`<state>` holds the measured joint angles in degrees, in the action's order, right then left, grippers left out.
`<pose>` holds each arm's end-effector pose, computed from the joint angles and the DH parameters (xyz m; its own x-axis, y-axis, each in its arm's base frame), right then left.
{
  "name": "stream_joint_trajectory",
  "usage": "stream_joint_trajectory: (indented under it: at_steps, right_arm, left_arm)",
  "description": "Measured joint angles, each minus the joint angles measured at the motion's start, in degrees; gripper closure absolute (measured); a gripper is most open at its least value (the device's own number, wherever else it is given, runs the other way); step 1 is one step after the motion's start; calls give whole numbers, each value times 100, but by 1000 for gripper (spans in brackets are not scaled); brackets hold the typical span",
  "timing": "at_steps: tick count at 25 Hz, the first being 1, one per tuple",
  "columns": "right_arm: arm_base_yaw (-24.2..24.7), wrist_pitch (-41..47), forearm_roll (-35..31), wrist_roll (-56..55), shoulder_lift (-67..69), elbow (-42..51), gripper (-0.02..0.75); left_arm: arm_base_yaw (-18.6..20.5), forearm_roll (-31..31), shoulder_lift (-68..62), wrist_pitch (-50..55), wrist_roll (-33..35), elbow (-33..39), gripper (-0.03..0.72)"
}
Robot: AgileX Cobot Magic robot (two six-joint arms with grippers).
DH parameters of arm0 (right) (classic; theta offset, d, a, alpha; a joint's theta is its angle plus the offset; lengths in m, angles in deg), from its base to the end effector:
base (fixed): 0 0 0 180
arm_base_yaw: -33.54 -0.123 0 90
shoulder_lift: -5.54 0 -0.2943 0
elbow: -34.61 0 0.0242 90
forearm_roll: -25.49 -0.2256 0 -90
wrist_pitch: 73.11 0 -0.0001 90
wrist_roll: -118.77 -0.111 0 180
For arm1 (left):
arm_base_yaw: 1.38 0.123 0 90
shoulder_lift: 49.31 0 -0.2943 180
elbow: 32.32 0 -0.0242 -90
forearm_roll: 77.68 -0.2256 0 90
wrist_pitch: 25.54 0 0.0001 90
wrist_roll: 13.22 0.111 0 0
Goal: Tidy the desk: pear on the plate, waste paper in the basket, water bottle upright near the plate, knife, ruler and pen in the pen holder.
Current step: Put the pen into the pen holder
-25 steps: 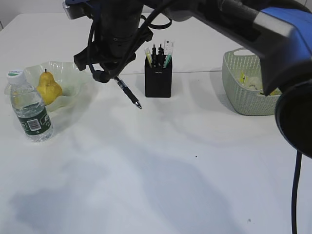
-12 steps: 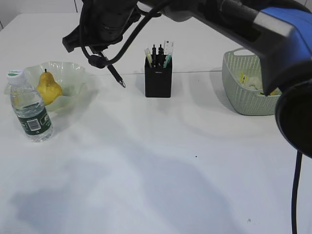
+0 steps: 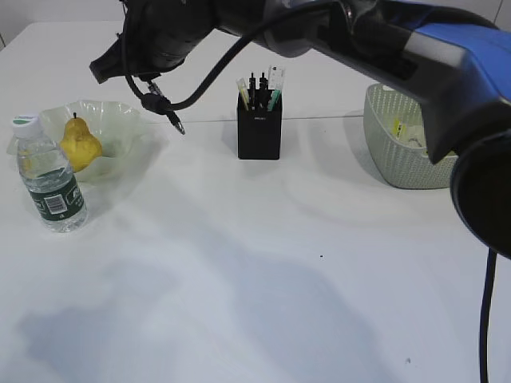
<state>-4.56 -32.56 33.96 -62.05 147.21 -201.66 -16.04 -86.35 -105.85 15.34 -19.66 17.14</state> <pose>0.4343 0.3270 0.2833 -0.4020 -0.4394 -0.8033 -0.5953 0.7920 -0.1353 0.1209 -0.0203 0.2374 -0.8068 0.2135 -0.5509 0.2012 0.9760 0.0836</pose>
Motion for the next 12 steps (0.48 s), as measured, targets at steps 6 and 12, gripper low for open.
stream_joint_trajectory:
  at_steps: [6, 12]
  right_arm:
    - [0, -703, 14, 21, 0, 304, 616]
    - [0, -1294, 46, 21, 0, 665, 616]
  left_arm:
    - [0, -27, 0, -4, 0, 0, 451]
    - [0, -39, 0, -4, 0, 0, 451]
